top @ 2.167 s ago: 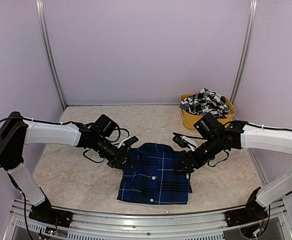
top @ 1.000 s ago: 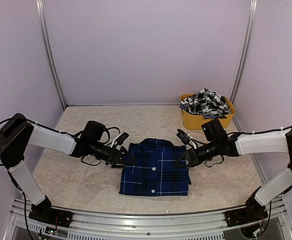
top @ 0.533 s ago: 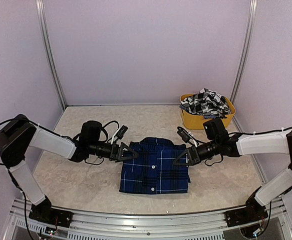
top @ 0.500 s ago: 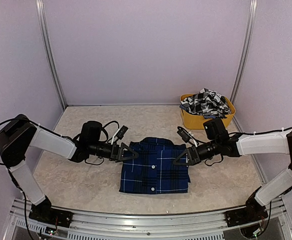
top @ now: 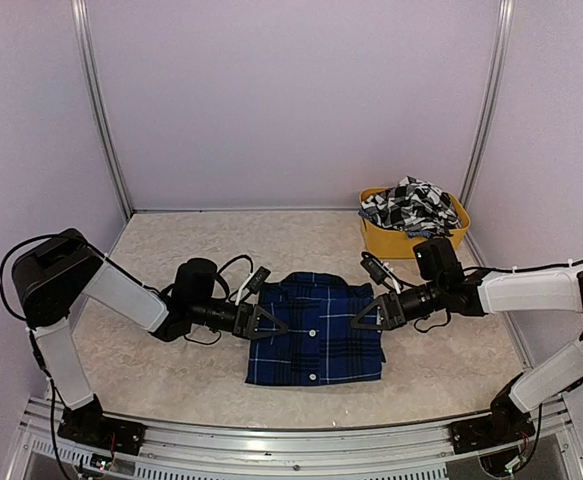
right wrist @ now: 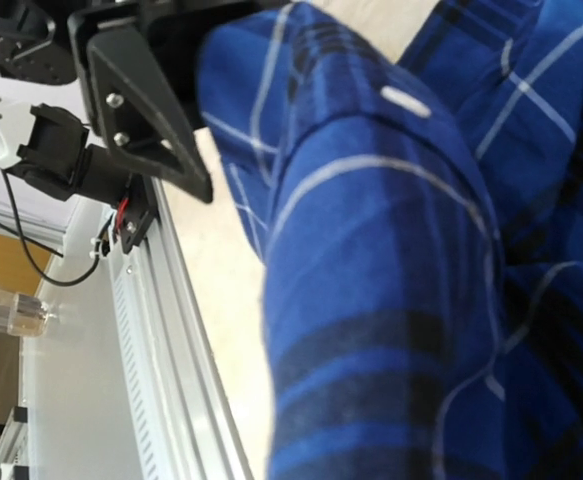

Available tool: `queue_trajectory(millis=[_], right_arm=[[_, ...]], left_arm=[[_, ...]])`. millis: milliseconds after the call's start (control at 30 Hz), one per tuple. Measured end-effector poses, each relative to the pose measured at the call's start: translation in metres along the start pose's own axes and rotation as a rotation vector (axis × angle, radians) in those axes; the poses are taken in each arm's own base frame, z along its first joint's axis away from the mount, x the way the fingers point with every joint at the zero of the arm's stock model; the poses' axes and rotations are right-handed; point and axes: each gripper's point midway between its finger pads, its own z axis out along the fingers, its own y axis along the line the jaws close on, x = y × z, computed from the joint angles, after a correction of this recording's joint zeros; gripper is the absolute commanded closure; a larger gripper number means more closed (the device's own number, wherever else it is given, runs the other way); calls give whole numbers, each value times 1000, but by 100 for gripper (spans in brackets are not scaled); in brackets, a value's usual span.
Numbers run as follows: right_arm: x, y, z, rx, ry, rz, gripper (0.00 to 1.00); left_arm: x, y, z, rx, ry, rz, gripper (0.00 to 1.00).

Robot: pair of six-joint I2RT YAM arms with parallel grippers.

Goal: Fold and stack the long sleeve shirts
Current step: Fold the 2/3-rectangle-folded shirt at the center of the board.

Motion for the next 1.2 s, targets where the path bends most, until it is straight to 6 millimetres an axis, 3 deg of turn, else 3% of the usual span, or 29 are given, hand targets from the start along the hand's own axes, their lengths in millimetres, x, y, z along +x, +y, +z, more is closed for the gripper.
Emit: queue_trajectory(millis=[233,367,567,833,1067,1200], right_arm=[[4,-2,-2,5,-1,6,100],[7,-1,-3,5,-2,4,100],[12,-1,-5,12,8,10,100],[20,10,-17,21,4,13,100],[39,32,-29,10,5,25,100],[55,53,-31,-13,26,36,100]], left_arm=[[-1,-6,-1,37,-21,-26,79],[3,-9,-3,57,-15,-36,100],[13,-13,-6,66,-1,-64,100],[17,-45,-4,54,25,-35,100],[35,-79,1,21,71,-11,100],[52,-95,0,8,97,-25,100]])
